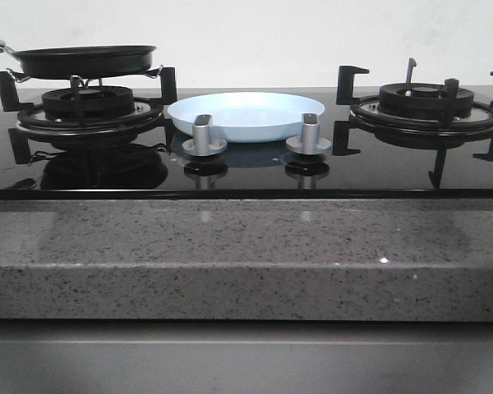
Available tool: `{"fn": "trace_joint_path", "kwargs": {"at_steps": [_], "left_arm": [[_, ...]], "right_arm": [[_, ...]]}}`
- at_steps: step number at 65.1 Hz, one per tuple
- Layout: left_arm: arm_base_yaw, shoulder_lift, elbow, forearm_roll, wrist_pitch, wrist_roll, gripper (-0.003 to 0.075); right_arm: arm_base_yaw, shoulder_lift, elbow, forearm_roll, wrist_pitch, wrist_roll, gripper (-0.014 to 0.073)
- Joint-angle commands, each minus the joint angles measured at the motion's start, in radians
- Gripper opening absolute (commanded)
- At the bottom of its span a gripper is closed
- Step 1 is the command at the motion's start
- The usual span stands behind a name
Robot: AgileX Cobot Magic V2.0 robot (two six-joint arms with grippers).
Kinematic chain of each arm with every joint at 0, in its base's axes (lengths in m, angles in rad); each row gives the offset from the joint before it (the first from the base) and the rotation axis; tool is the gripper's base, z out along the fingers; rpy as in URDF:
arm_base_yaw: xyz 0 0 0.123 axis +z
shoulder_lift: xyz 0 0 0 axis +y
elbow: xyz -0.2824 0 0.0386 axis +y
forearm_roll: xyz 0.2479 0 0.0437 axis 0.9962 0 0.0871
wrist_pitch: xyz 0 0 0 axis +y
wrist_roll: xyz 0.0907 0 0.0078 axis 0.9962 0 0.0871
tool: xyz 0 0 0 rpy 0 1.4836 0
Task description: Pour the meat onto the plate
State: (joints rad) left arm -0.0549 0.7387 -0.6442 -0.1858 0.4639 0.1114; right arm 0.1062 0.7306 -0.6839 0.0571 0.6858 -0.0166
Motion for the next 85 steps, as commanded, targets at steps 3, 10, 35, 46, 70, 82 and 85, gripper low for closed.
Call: {"fn": "trace_joint_path", "kwargs": {"at_steps": [3,10,35,46,70,82,85], "left_arm": [[-0.005,0.002,-0.033,-0.012,-0.020,0.052,0.0471],[-0.056,0.002,-0.036,-0.022,-0.001,0.052,0.0471],[-0.261,0.002,-0.036,-0.006,0.002,0.077,0.0471],[-0.266,0.002,-0.036,-0.004,0.002,0.077,0.0471],[-0.266,0.002,-0.036,-0.004,0.002,0.077,0.0471],[-0.266,0.002,-0.036,-0.004,0.002,0.077,0.0471],[-0.266,0.002,-0.036,-0.004,0.002,0.077,0.0471]], "right_arm": [[0.056,0.077,-0.123,0.008,0.018,-0.014,0.0440],[0.117,0.175,-0.220,0.017,0.069,-0.037,0.0440],[0.195,0.602,-0.613,0.040,0.203,-0.038,0.0410],[0.195,0.779,-0.793,0.093,0.259,-0.038,0.0410],[0.193,1.099,-1.122,0.161,0.329,-0.038,0.0410],[0.193,1.224,-1.258,0.150,0.367,-0.038,0.0410],[0.193,1.253,-1.287,0.141,0.374,-0.038,0.0410]]}}
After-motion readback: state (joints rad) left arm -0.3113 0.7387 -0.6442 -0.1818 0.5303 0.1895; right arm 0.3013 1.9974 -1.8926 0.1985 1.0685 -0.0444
